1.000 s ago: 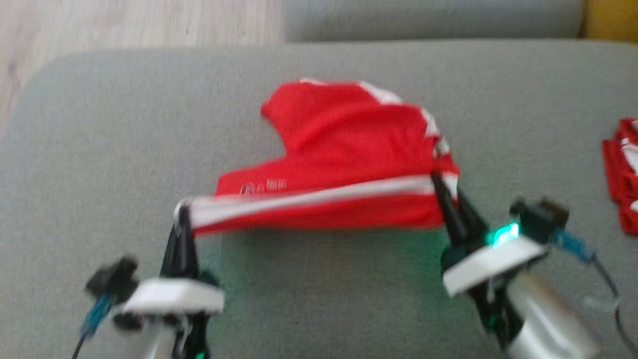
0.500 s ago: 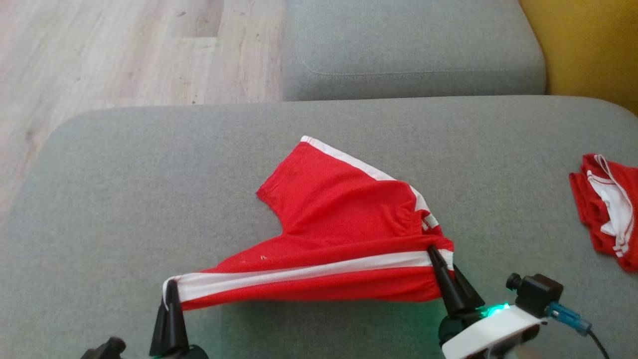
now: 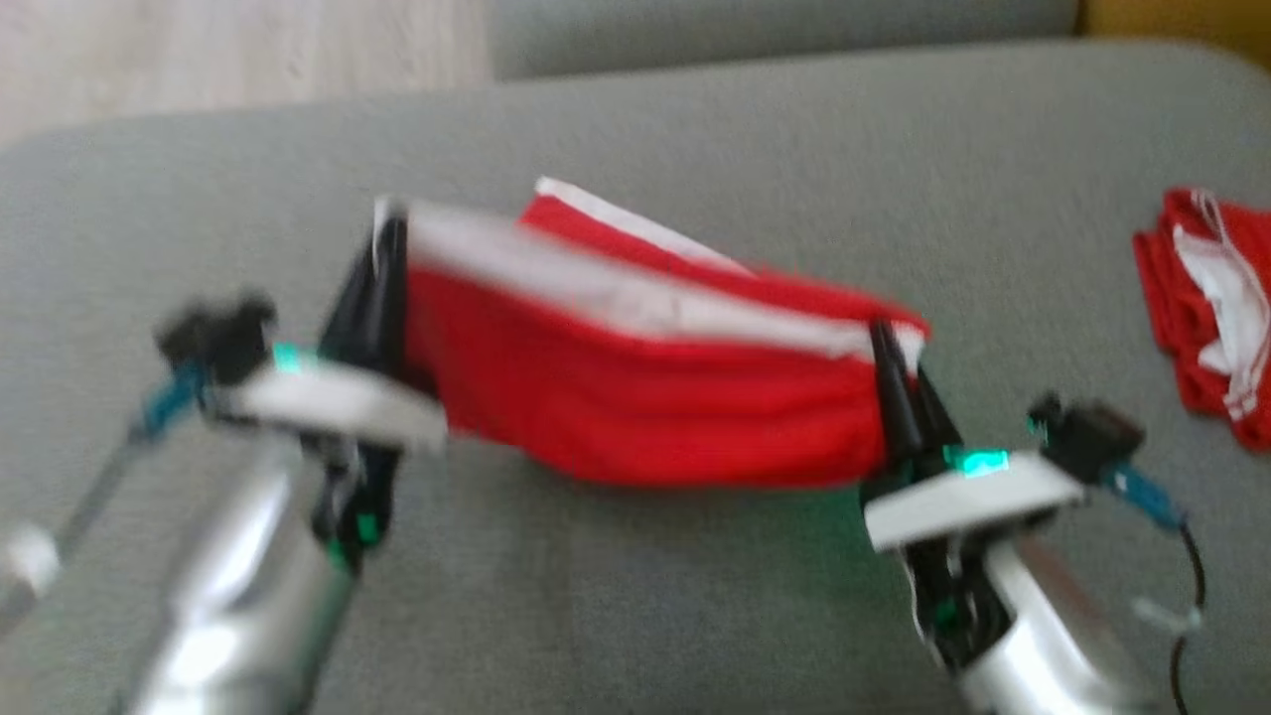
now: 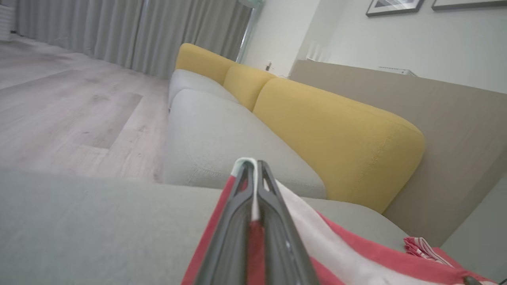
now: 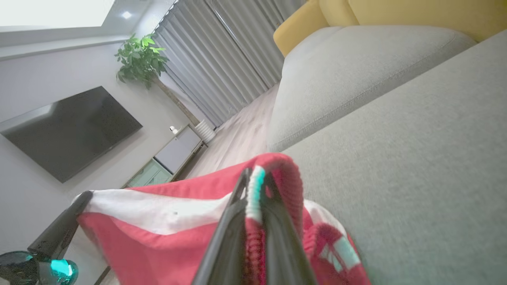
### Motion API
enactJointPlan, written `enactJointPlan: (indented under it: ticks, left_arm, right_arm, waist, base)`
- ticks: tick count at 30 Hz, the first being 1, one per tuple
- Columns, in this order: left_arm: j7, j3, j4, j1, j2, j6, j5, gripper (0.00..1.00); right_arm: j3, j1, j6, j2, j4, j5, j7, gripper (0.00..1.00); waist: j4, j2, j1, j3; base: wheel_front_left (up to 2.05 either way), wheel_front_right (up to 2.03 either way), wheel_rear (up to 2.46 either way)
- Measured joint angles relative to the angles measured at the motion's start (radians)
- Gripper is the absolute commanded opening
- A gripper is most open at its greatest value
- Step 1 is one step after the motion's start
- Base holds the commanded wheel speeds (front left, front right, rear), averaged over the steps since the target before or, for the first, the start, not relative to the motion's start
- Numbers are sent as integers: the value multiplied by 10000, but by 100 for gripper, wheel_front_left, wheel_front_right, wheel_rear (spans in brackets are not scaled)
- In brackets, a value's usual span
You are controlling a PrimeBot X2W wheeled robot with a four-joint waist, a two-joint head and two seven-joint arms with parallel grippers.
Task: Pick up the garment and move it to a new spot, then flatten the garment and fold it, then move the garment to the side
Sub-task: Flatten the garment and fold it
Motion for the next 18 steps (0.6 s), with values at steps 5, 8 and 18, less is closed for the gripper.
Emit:
enactJointPlan:
  ticks: [5,8,18]
  left_arm:
    - [872,-1055,1093,-2133,497,0,-940,0]
    - [1035,-1404,1507,-2613,679,0,-1267,0]
    - [606,-2869,2847,-4005,1043,0,-2364,0]
  right_arm:
    - [-40,-1134,0,207,391,-38,0,0]
    - [-67,-1392,0,211,600,-84,0,0]
    - [261,-1937,0,221,805,408,0,0]
  waist:
    - [-459,0,0,1013]
    - [-685,0,-2,1359]
    - [-1667,0,-4,2452]
  base:
    - [0,0,0]
    - [0,0,0]
    - [0,0,0]
